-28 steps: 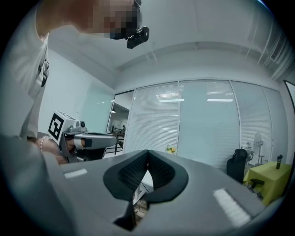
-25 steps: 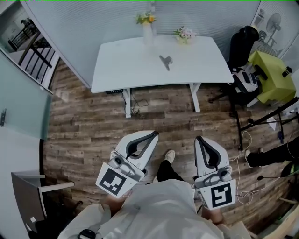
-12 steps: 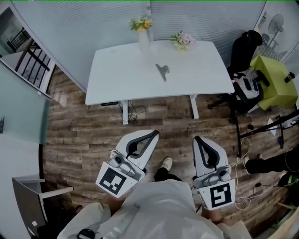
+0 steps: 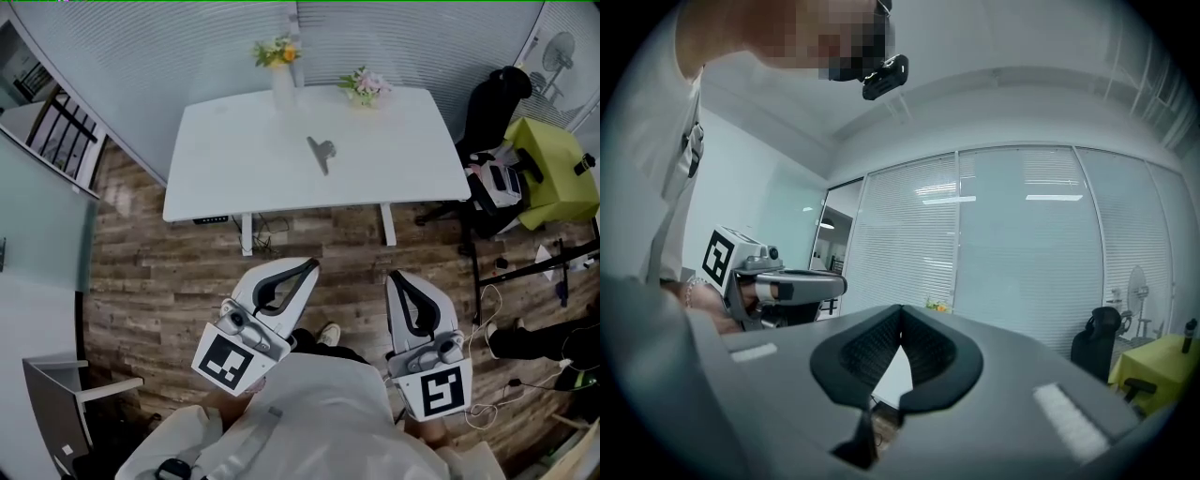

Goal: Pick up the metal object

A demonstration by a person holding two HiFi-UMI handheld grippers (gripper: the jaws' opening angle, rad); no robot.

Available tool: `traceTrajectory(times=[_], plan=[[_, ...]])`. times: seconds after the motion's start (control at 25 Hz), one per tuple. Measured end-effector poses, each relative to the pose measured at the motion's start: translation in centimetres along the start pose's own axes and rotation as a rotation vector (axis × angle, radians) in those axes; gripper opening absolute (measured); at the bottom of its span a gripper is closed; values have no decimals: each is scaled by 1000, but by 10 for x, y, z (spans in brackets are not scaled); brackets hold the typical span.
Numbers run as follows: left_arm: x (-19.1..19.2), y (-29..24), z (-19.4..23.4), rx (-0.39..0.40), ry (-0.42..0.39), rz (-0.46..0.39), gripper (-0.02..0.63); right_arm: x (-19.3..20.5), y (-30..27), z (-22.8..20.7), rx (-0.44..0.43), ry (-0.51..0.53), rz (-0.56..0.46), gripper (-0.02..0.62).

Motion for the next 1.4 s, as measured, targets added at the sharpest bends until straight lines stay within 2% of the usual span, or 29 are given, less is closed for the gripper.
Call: traceTrajectory(times=[0.24,0.64,1.4], plan=[[5,-18,11,-14,6,5,5,0,-13,-17,-10,6,2,6],[14,-58,36,9,0,-3,5,7,-46,-49,-6,14,0,6],[34,-174,157,41,28,-1,5,7,-187,-136,-12,23,19,5]])
Point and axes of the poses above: the fingertips, and each gripper's own axes: y backward along the fingers, z to its left, x out of its underside, the point moved 5 cm from there along y, backward along the fingers, and after that the axes turned 8 degrees about -x, right-handed, at the moved point
